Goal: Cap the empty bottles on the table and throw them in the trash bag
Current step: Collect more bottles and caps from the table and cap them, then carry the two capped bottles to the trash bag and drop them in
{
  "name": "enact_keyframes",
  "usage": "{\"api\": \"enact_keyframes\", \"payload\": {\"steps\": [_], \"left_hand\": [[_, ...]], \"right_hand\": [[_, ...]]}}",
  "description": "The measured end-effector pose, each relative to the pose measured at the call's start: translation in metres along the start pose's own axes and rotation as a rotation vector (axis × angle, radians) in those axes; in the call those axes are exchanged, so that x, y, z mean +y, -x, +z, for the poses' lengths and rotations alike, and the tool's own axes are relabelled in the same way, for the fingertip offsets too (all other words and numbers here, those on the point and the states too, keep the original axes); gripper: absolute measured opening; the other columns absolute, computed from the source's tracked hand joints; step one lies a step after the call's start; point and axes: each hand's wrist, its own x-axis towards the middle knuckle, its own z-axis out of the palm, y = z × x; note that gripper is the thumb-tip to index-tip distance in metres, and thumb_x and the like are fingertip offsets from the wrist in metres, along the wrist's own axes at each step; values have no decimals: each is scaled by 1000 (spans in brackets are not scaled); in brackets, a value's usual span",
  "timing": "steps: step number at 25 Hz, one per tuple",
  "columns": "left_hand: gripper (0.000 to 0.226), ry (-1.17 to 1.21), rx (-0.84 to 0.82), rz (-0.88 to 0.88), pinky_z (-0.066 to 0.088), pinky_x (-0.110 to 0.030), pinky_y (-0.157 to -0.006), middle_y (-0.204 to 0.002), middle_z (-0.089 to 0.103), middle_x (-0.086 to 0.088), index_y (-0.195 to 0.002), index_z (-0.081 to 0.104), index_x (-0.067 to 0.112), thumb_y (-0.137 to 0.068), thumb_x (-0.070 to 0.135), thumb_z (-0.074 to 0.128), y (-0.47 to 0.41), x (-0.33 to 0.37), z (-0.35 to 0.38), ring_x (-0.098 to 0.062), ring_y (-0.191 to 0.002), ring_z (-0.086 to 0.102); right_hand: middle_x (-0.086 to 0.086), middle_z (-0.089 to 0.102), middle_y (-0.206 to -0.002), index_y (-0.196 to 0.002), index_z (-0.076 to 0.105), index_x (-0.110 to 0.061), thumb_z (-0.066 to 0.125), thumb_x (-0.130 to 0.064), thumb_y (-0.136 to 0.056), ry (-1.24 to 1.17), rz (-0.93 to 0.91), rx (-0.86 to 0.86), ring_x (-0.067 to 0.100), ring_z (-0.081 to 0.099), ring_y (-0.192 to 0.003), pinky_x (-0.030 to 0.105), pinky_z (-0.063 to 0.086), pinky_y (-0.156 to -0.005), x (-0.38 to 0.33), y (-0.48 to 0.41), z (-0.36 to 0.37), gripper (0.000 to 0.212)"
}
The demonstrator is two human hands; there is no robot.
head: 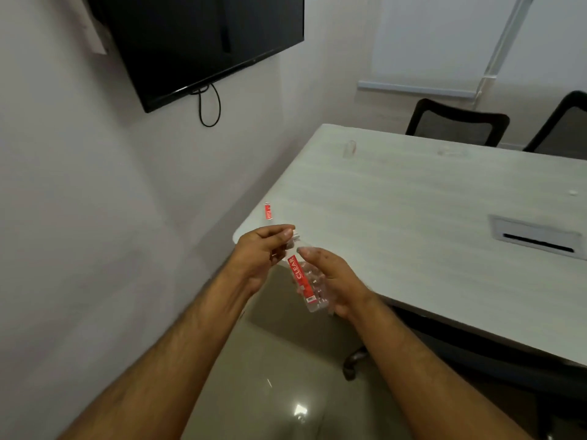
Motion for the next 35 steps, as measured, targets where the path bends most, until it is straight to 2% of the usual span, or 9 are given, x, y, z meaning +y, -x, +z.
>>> {"api": "enact_keyframes", "payload": {"steps": [6,13,17,19,22,26,28,32,35], "left_hand": [[20,30,137,-12,53,-40,-95,-103,73,-17,-103,73,0,-83,3,71,-67,1,-56,-24,-91,66],[12,32,56,-97,55,-27,-79,-93,74,-11,-96,74,4,-85,5,68,-172,3,-69,-20,-84,67],[21,-164,-1,-104,53,-34,-97,-117,70,-12,-110,72,10,-93,9,60,-246,-4,-82,-23,-107,66],[30,-377,-31,-63,46,-37,-106,-129,65,-10,-122,66,10,-95,5,53,-282,-8,-93,-25,-120,61],[46,-1083,-94,194,36,-38,-113,-144,54,-8,-139,52,13,-94,3,53,-333,-19,-106,-26,-134,48],[61,-1850,-551,437,10,-45,-121,-162,24,-12,-150,32,19,-94,8,53,-405,-42,-110,-31,-151,15],[45,-2044,-719,544,5,-47,-121,-155,38,-14,-141,46,17,-96,16,52,-425,-49,-111,-31,-148,23],[27,-1921,-698,530,25,-45,-116,-111,67,-7,-112,57,16,-86,23,58,-429,-47,-99,-25,-106,60],[43,-1457,-668,251,51,-35,-77,-93,62,-1,-103,51,17,-71,38,70,-402,-40,-70,-21,-80,61]], "right_hand": [[-9,65,-104,-115,65,-23,70,-52,-83,542,-143,306,15,68,-92,17,49,-65,18,-70,62,43],[12,69,-85,-109,65,-5,60,-43,-94,-47,174,-17,20,65,-66,31,57,-60,12,-178,29,41],[10,70,-89,-113,63,-11,59,-46,-94,-39,265,98,20,64,-70,29,56,-60,15,-244,26,41],[9,73,-94,-107,66,-14,60,-47,-93,58,268,292,22,68,-77,31,59,-65,20,-272,26,35],[8,70,-91,-93,64,-20,57,-42,-96,68,285,473,20,67,-79,35,57,-76,28,-302,25,23],[4,69,-100,-108,64,-17,57,-44,-96,-12,364,701,23,68,-94,40,55,-93,48,-336,20,31],[10,72,-106,-113,67,-12,62,-42,-93,-107,379,789,26,69,-97,45,57,-93,57,-337,16,37],[10,73,-111,-118,68,-13,65,-43,-91,-207,324,897,27,71,-100,48,56,-96,67,-316,12,41],[13,74,-105,-119,68,-7,69,-44,-87,-350,247,993,26,70,-90,44,59,-85,63,-287,6,49]]}}
